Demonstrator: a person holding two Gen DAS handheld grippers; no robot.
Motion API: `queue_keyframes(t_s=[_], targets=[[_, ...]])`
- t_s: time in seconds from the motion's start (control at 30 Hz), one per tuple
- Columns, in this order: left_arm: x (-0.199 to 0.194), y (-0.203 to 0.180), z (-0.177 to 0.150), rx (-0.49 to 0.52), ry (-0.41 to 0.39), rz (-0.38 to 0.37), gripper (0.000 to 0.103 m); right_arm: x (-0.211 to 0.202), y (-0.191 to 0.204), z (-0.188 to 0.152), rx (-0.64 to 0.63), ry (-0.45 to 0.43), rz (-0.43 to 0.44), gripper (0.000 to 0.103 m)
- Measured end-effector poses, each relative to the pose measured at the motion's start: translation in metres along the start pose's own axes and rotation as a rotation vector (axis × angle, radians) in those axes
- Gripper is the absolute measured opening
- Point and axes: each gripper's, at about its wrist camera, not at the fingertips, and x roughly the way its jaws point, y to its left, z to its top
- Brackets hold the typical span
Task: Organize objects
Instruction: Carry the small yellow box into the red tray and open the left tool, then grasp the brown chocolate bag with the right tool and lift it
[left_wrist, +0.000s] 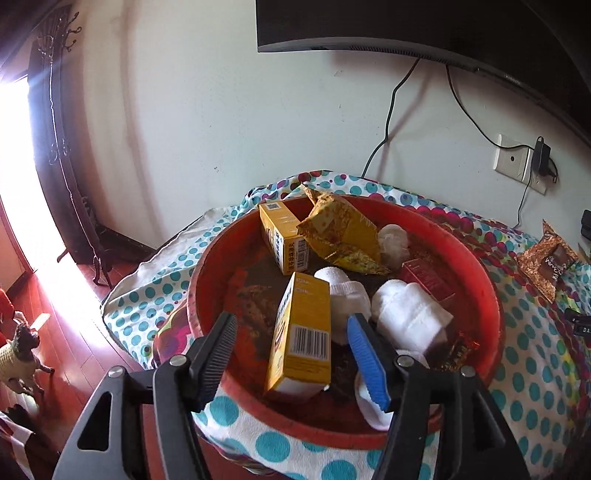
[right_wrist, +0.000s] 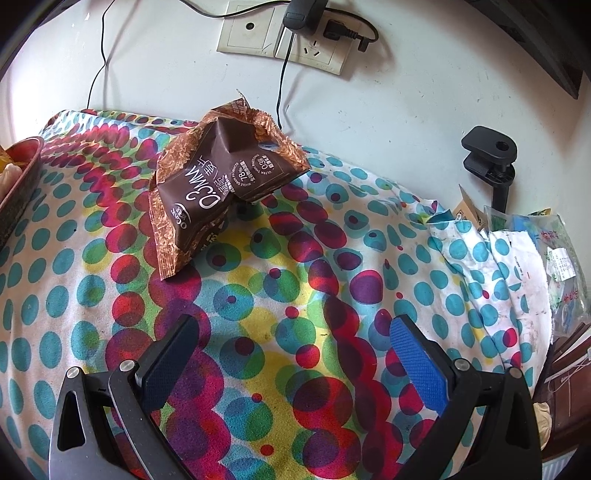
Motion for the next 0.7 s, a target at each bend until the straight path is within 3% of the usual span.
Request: queue_keyframes(t_s=[0.13,0.37,0.57,0.7], targets=[[-0.017,0.005,-0.016,-0.054,-0.012,-0.010,0.068,0.000,0.001,0.001,-0.005,0.005,0.023,0.103],[-0.036,-0.018,-0.020,-0.027,-0.046,-0.110,0.068,-0.013,0.029,0.036,0.026,-0.040,0.123,0.103],[-0.036,-0.028,-0.027,0.003,-0.038,-0.153,0.068,0.024,0.040,0.064,0.089,0.047,0.037,0.103],[-0.031,-0.029,-0.031,0.005,-0.029,-0.183,0.068,0.037,0.019,0.074,0.254,0.021,0.239,0.103]])
